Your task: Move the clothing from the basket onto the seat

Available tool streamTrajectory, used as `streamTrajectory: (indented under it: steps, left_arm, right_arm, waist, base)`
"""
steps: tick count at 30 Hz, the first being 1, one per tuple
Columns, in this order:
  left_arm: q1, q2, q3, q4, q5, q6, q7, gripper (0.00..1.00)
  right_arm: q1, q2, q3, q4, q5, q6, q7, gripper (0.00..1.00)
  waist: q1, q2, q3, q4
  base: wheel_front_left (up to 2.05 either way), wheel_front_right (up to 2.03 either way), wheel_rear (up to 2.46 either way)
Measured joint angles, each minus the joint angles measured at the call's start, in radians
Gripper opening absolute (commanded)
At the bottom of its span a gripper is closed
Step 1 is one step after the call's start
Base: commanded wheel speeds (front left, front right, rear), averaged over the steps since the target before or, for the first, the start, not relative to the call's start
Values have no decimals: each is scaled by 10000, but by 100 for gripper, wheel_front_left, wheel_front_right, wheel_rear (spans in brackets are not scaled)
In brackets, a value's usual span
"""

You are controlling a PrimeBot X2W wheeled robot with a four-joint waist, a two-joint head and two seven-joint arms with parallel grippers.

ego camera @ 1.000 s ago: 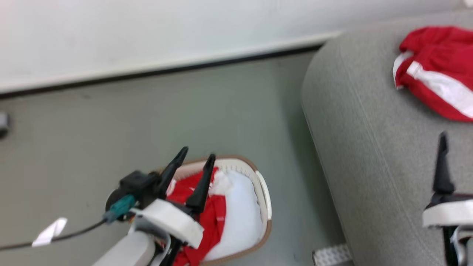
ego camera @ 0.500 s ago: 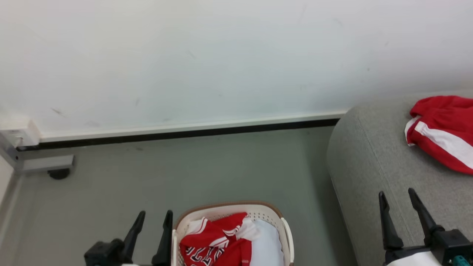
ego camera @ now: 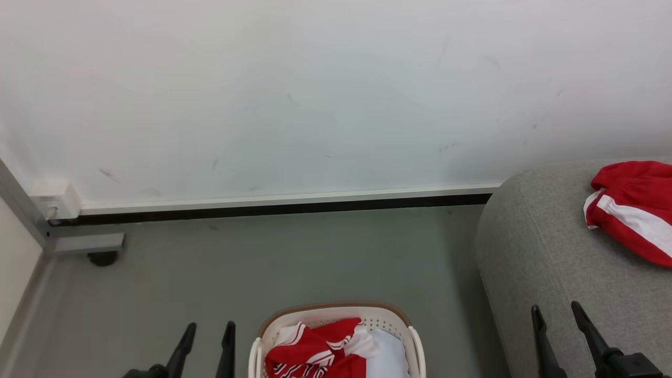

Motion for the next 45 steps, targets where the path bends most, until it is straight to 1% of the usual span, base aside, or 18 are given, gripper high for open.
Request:
streamTrajectory:
  steps: [5,12,18,24,28,35,41,45]
  left_arm:
    - [-4,-188,407,127,265,-320,0,100]
    - [35,-395,756,190,629,-600,0,100]
    - [-18,-506,759,360,826,-815,0,100]
    - [-816,-433,420,999,1168,-947,25,100]
    - [-2151,-134,65,1636,1574,-993,644,100]
    - [-4511,240,-817,2838,2236,-1095,2121,100]
    - [-6404,453,-1331,4205,2861,-1122,3509,100]
    - [-7413,487,-1507,5116,3116,-1120,4054,100]
  right_arm:
    - [-5,2,29,92,54,0,0,100]
    - [-33,2,165,134,190,0,0,100]
    - [-230,4,339,69,259,0,0,100]
    - [-443,0,527,-127,259,0,0,100]
    - [-1031,0,694,-477,416,0,-2,100]
    - [-1940,-6,901,-1175,1191,0,-2,100]
    - [-2593,-6,1062,-1787,1551,0,-2,100]
    - [-3121,-8,1110,-2123,1636,0,0,100]
  waist:
    - [0,0,2,-35]
    - [1,0,22,-163]
    - [1,0,230,-472]
    - [1,0,710,-901]
    - [3,0,1477,-1183]
    - [5,0,3227,-1835]
    - [6,0,4935,-2312]
    - [6,0,6080,-2538]
  base:
    - [0,0,0]
    - [0,0,0]
    - [0,0,0]
    - [0,0,0]
    - [0,0,0]
    - [0,0,0]
    - [0,0,0]
    - [0,0,0]
